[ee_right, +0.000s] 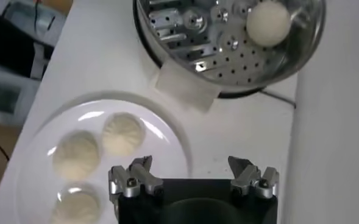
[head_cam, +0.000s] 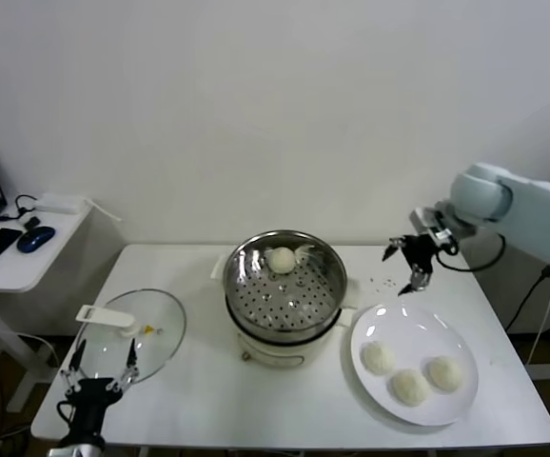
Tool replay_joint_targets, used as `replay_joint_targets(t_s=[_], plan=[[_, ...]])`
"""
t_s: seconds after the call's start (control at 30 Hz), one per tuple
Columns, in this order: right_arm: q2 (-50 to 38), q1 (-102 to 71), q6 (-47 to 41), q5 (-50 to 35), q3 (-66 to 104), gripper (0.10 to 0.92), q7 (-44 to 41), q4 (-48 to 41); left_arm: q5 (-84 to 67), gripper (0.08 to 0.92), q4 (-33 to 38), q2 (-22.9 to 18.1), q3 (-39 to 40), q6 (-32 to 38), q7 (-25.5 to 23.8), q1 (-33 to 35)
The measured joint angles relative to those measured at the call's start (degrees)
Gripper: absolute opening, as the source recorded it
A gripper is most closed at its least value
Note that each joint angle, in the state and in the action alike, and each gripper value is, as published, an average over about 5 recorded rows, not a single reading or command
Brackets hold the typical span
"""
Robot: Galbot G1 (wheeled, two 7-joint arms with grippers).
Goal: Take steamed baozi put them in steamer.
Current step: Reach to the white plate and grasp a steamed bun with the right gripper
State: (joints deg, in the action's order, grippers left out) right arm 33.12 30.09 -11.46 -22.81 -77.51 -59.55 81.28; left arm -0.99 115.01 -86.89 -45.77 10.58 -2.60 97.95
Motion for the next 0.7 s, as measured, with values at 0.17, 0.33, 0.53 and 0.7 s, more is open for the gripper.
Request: replay_joint_targets(t_s=[0.17,0.33,0.53,0.7], plan=[[-2.0,-5.9,-2.7,0.1,2.3,0.823,1.7,1.1,-0.2,0.823,0.0,0.0,0.0,0.3,0.0,0.7],[-2.4,-10.8,-4.7,0.6,4.3,0.823,3.5,1.3,-0.2,0.823,-0.1,-0.1,0.0,0.4,0.0,0.9],[-1.3,-15.2,-6.5,0.9,5.9,0.823,5.5,1.1,0.5,0.823,0.1,-0.5,0.4,0.4,0.0,0.9],[0.5,-17.8,-7.4,1.3,6.6,0.823,6.7,0.7,0.9,0.823,0.2,-0.6,0.3,0.5,0.0,1.2]])
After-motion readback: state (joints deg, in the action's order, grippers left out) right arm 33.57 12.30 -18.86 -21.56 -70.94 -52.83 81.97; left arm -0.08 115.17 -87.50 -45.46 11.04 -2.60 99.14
